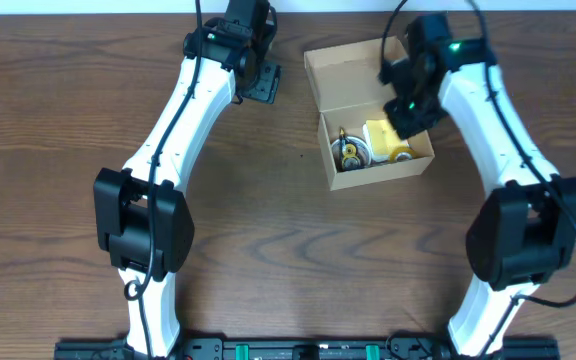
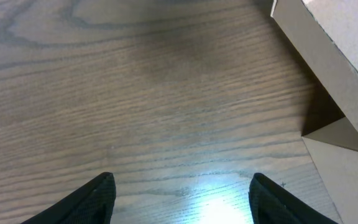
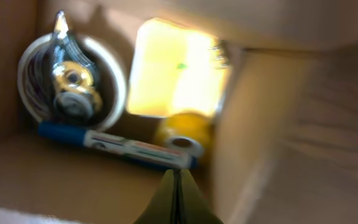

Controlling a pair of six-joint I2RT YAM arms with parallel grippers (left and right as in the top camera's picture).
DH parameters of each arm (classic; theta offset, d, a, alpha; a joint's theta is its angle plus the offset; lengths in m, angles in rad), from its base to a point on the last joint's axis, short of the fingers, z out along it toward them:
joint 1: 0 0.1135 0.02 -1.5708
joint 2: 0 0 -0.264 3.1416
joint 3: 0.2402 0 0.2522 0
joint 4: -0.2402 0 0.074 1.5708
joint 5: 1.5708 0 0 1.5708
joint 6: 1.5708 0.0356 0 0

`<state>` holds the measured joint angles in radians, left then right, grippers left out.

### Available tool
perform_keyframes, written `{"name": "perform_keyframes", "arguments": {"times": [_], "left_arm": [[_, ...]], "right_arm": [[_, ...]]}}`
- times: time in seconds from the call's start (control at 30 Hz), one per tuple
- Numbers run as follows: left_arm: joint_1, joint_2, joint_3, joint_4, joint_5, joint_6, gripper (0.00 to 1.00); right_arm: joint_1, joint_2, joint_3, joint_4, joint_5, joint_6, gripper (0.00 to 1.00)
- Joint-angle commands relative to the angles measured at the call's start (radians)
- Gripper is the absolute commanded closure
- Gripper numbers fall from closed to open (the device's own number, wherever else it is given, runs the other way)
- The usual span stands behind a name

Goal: Pack container

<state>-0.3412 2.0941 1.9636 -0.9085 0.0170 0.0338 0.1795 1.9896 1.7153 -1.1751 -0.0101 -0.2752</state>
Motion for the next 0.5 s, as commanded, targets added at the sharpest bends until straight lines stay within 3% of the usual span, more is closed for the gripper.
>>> {"name": "perform_keyframes", "arguments": {"times": [0.0,0.2,0.47], "left_arm": [[0.004,-0.041,-0.008,-0.002,0.002,0.011,0.31],[0.004,-0.041,-0.008,-0.001,0.003,0.011,0.31],[0.004,-0.041,-0.008,-0.003,0.002,0.011,0.31]], "right_arm": [[0.049,0.002,-0.093,0.034,-0.047,0.009,0.98],[0.116,0.002,-0.215,0.085,-0.057,0.018,0.99],[0.178,0.002,-0.226,0.094,-0.086,0.037,0.99]]}}
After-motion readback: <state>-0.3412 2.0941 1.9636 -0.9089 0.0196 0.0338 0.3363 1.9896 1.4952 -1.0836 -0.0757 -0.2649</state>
